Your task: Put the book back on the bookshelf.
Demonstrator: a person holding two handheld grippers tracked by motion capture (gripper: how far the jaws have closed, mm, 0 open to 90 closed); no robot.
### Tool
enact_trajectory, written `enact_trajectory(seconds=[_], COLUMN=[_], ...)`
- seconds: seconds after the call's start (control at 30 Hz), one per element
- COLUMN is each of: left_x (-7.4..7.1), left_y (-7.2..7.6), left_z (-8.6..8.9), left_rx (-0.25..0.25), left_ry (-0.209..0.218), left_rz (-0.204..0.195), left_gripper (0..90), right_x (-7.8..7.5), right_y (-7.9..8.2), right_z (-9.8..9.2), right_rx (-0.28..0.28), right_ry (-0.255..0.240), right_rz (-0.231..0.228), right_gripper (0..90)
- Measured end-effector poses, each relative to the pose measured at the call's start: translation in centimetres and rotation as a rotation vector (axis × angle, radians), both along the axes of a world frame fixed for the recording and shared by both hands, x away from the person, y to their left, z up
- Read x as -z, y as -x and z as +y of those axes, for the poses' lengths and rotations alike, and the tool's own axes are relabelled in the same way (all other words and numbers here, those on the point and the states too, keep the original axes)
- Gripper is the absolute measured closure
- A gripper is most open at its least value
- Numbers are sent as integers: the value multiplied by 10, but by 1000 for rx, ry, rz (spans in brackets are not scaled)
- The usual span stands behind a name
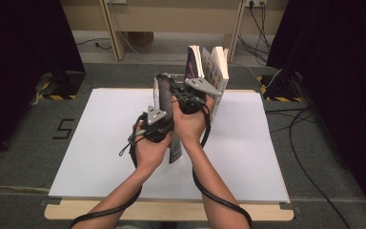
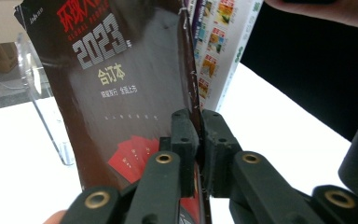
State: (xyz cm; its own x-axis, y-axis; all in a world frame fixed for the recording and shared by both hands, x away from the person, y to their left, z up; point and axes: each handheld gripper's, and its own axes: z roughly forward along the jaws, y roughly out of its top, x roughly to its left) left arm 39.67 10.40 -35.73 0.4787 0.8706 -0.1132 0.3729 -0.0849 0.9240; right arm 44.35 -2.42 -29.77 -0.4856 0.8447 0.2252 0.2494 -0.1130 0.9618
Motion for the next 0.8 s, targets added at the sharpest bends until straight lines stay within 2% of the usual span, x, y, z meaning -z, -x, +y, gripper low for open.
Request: enact_trajectory(seconds=[0.13, 0.2, 0.3, 0.4, 0.57, 0.63, 0.8], left_x=[2, 3, 1, 0, -2, -3, -7], left_y=[1, 1, 0, -2, -2, -1, 0], left_z=[9, 14, 19, 23, 30, 33, 39], left_rx=[-29, -45, -47, -57, -50, -54, -60], left_ry=[21, 22, 41, 56, 55, 62, 62], left_rz=[-4, -17, -14, -17, -31, -39, -56], left_gripper=[867, 871, 872, 873, 873, 873, 874], right_x=[0, -1, -2, -3, -1, 4, 16], right_y=[-2, -3, -2, 2, 9, 10, 16], right_z=[2, 1, 1, -4, -21, -28, -50], right_rx=[-18, -42, -71, -89, -84, -80, -61], right_ry=[13, 17, 26, 11, 6, 26, 26], right_rz=[1, 12, 8, -6, -12, -1, 25], right_gripper=[807, 741, 616, 551, 530, 535, 539])
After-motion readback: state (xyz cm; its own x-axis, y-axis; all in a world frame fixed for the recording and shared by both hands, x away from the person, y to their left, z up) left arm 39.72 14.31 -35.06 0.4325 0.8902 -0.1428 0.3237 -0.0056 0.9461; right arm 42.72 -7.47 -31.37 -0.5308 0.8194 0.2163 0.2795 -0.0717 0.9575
